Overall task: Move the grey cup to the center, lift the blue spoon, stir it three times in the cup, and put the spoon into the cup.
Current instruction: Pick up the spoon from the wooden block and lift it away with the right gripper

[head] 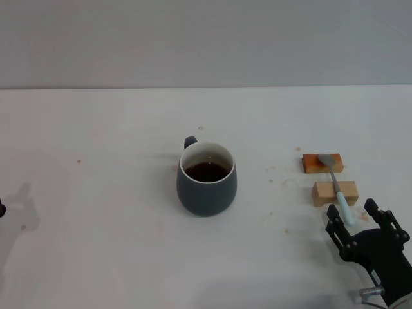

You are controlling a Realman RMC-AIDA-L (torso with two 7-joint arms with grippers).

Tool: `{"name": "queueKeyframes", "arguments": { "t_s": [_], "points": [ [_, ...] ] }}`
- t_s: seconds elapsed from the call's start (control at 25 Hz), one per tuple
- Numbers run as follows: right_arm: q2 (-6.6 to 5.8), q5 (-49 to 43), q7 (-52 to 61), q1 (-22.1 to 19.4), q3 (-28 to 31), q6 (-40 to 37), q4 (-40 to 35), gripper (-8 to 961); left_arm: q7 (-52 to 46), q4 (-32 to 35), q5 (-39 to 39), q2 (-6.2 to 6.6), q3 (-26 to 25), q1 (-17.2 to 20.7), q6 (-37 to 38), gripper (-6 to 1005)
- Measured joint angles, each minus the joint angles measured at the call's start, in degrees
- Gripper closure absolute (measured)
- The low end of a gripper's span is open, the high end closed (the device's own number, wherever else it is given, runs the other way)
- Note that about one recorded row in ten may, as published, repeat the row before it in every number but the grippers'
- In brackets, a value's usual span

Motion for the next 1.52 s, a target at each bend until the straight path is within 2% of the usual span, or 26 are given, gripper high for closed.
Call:
{"name": "queueKeyframes", "arguments": {
  "t_s": [0.4, 0.88, 1.52],
  "points": [
    [0.02, 0.2, 0.0, -0.2, 0.1, 0.0, -0.1, 250, 0.0, 0.0, 0.0, 0.0, 0.0, -0.1, 0.0, 1001],
    [0.0, -0.2, 0.0, 0.1, 0.2, 0.6, 0.1, 380, 0.0, 0.0, 0.0, 0.0, 0.0, -0.2, 0.0, 1001],
    [0.09, 0.1, 0.0, 0.2, 0.2, 1.3, -0.1, 385, 0.0, 0.0, 0.0, 0.0, 0.0, -0.4, 0.0, 1001]
  ]
}}
